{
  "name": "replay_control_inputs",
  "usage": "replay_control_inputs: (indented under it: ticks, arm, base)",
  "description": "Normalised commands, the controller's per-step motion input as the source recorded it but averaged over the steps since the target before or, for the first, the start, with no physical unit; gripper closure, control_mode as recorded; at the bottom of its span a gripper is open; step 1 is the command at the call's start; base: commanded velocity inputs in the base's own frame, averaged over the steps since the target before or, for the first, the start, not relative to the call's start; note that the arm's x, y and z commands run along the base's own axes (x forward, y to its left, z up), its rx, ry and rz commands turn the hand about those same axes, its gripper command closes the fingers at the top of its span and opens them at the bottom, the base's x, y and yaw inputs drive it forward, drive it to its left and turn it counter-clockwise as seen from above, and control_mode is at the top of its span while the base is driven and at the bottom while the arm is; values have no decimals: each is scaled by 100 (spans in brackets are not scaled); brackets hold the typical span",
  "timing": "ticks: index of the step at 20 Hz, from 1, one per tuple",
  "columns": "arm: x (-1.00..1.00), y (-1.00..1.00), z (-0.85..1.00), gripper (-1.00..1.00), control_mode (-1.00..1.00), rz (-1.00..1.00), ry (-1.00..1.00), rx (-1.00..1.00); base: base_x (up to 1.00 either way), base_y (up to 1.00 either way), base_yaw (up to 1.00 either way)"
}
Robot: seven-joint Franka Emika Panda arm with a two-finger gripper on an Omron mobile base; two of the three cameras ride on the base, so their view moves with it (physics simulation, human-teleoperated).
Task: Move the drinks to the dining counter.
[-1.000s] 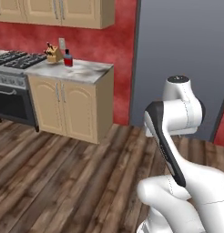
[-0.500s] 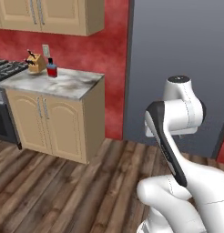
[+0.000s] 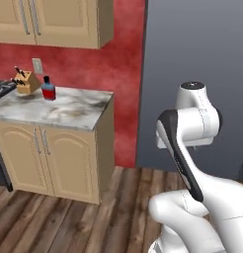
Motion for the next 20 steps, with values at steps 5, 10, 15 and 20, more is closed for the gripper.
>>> replay_control_inputs:
  ticks: [5,10,15,20]
  arm:
    - [0,0,0,-100,100,0,0,0]
    - [0,0,0,-100,100,0,0,0]
    - [0,0,0,-100,100,0,0,0]
    - [0,0,0,-100,100,0,0,0]
  base:
    - [39,99,-18]
    - [52,95,-15]
    - [59,82,-10]
    - [43,75,-12]
